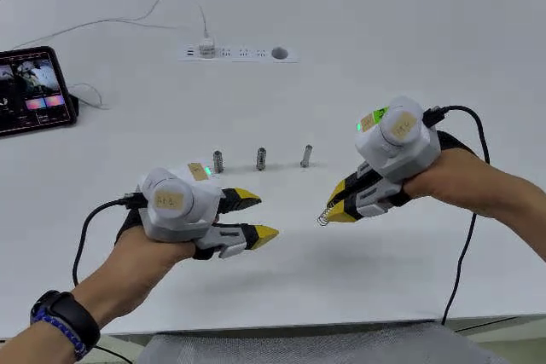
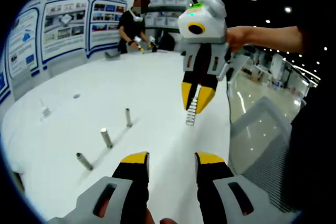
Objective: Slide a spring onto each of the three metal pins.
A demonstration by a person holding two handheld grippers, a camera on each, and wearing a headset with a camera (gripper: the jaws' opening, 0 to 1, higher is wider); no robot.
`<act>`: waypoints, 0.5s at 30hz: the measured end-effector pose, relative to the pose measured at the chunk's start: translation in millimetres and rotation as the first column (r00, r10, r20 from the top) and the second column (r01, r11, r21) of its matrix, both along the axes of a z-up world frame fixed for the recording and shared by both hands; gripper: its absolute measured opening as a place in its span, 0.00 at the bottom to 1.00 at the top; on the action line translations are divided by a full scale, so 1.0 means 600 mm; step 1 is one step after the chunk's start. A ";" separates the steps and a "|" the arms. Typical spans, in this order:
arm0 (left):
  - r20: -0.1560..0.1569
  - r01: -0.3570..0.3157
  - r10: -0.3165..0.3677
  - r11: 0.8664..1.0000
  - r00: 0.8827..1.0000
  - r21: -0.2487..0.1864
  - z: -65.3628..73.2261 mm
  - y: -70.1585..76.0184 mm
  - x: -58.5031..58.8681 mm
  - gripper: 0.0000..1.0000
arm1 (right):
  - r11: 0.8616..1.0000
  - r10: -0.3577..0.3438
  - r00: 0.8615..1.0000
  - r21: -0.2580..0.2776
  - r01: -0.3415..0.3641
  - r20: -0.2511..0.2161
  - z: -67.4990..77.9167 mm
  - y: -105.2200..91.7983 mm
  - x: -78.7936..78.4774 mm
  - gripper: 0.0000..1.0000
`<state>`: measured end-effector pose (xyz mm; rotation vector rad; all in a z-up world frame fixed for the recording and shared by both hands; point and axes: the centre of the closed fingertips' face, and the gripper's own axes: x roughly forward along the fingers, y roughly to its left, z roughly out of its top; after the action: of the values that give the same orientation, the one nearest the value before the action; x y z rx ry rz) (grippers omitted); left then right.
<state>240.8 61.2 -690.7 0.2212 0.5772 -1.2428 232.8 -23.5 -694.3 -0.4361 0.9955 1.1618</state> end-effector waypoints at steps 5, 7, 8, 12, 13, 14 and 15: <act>-0.007 -0.040 0.040 0.999 0.999 0.015 -0.011 0.022 0.010 0.39 | 1.000 -0.021 1.000 -0.015 0.021 0.000 -0.006 -0.012 0.011 0.12; -0.011 -0.059 0.059 0.998 0.998 0.021 -0.014 0.030 0.013 0.41 | 1.000 -0.022 1.000 -0.018 0.022 0.000 -0.007 -0.014 0.014 0.12; -0.014 -0.068 0.069 0.997 0.998 0.024 -0.016 0.036 0.015 0.42 | 0.999 -0.027 1.000 -0.021 0.027 0.001 -0.009 -0.017 0.018 0.12; -0.018 -0.105 0.105 0.994 0.994 0.030 -0.018 0.053 0.021 0.45 | 0.999 -0.037 0.999 -0.031 0.037 0.005 -0.014 -0.024 0.029 0.12; -0.018 -0.120 0.121 0.992 0.993 0.033 -0.019 0.060 0.024 0.46 | 0.999 -0.041 0.999 -0.034 0.041 0.003 -0.015 -0.027 0.033 0.12; -0.019 -0.127 0.128 0.991 0.992 0.035 -0.020 0.064 0.025 0.47 | 0.998 -0.042 0.999 -0.038 0.042 0.002 -0.017 -0.028 0.035 0.12; -0.021 -0.139 0.140 0.990 0.990 0.037 -0.021 0.069 0.027 0.48 | 0.998 -0.038 0.999 -0.047 0.038 0.008 -0.019 -0.031 0.038 0.12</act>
<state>257.3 102.7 -703.2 0.1930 0.6251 -1.1020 255.8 -42.1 -705.8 -0.4567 1.0229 1.1039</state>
